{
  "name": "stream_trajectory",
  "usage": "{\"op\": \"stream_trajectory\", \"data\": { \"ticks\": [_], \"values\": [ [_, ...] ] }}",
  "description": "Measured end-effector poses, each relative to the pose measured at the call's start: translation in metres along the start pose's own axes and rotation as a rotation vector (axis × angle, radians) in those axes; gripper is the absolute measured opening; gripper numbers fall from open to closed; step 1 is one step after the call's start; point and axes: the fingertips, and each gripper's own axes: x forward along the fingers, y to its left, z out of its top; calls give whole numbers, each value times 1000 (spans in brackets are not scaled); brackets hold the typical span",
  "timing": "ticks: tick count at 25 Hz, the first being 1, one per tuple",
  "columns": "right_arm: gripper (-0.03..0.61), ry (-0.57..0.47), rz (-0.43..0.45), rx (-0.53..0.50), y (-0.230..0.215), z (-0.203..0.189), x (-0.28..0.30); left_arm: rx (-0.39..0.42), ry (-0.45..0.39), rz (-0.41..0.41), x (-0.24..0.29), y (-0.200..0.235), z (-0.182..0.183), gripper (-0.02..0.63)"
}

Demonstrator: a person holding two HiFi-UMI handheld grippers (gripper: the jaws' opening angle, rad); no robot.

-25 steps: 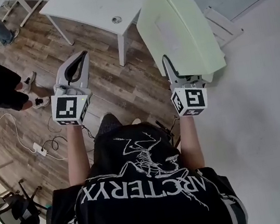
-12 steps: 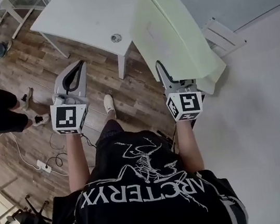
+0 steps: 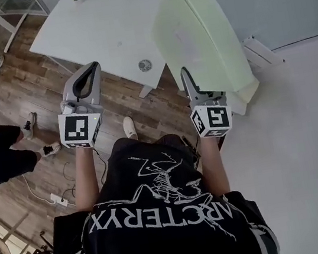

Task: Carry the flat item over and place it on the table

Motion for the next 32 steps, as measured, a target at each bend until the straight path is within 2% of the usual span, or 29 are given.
{"op": "stream_trajectory", "data": {
  "ticks": [2,6,18,27,32],
  "values": [
    [255,7,-10,8,-5,-1,11,-23,24,8,9,8,-8,9],
    [255,14,-15,17,-23,-6,29,-19,36,17,26,13,-15,9],
    [255,18,50,29,-67,-22,68,-10,30,126,55,3,2,9],
    [255,126,74,91,-60,-103,113,9,104,156,49,-3,-9,9],
    [255,196,84,72,-44,-153,147,-6,121,188,43,4,-10,9]
  ]
}}
